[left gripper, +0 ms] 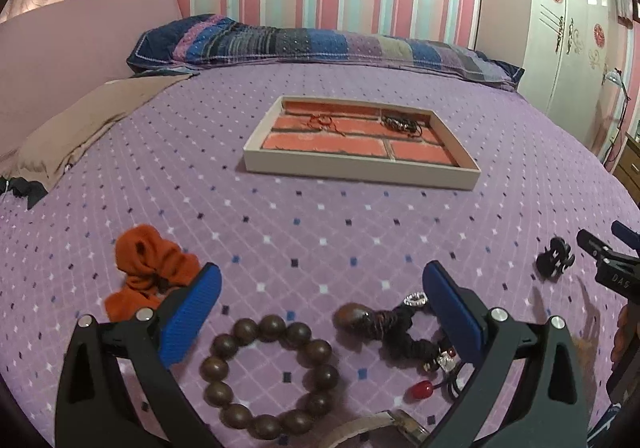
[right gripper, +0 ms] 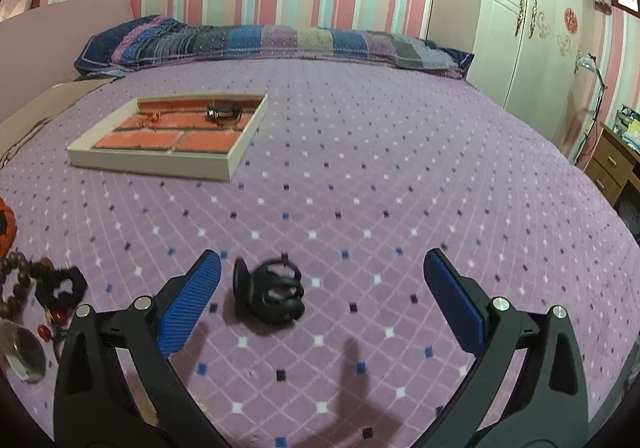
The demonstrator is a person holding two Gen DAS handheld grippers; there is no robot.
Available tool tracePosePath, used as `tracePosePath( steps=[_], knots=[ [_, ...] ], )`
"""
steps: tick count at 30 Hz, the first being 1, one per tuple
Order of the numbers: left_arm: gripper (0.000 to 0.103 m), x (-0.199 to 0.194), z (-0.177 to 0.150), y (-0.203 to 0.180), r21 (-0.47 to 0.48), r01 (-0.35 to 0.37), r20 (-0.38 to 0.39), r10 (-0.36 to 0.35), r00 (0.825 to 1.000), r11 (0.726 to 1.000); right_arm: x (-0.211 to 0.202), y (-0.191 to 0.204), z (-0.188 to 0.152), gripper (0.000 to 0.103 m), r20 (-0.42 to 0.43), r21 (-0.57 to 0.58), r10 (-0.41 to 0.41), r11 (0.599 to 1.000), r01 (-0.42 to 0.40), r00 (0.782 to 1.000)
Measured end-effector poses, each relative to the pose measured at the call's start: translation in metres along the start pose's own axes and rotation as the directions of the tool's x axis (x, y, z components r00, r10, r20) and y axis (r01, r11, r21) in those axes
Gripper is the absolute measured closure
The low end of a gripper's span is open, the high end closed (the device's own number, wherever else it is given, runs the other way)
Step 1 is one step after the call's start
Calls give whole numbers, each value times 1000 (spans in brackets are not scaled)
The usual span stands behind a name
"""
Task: Organize jewelry
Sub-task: 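Move both tools back toward the remaining jewelry on the bed, then grasp the black hair claw clip with the right tool while the left tool grasps the brown stone pendant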
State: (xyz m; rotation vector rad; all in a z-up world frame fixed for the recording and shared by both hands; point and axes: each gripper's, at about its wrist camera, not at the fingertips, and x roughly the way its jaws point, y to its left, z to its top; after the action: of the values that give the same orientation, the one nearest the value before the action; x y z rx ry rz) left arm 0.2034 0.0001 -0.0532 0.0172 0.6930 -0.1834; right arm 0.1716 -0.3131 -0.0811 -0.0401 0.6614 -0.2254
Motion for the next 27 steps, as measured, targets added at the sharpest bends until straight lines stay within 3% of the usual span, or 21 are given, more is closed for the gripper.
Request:
tracePosePath(
  steps=[12, 14, 16, 27],
  knots=[
    [7, 14, -22, -11, 52, 23, -12, -22, 1000, 998, 17, 8, -18, 4, -37, 3, 17, 1000, -17, 999],
    [14, 17, -23, -12, 59, 28, -22, -26, 999, 998, 20, 10, -19, 4, -42, 2, 18, 1000, -18, 999],
    [30, 23, -25, -12, 61, 32, -42, -30, 999, 998, 23, 10, -20, 4, -51, 2, 22, 1000, -21, 998],
    [39, 41, -33, -12, 58, 62, -90, -57, 994, 996, 37, 6, -20, 4, -72, 26, 27, 999, -25, 997]
  ],
)
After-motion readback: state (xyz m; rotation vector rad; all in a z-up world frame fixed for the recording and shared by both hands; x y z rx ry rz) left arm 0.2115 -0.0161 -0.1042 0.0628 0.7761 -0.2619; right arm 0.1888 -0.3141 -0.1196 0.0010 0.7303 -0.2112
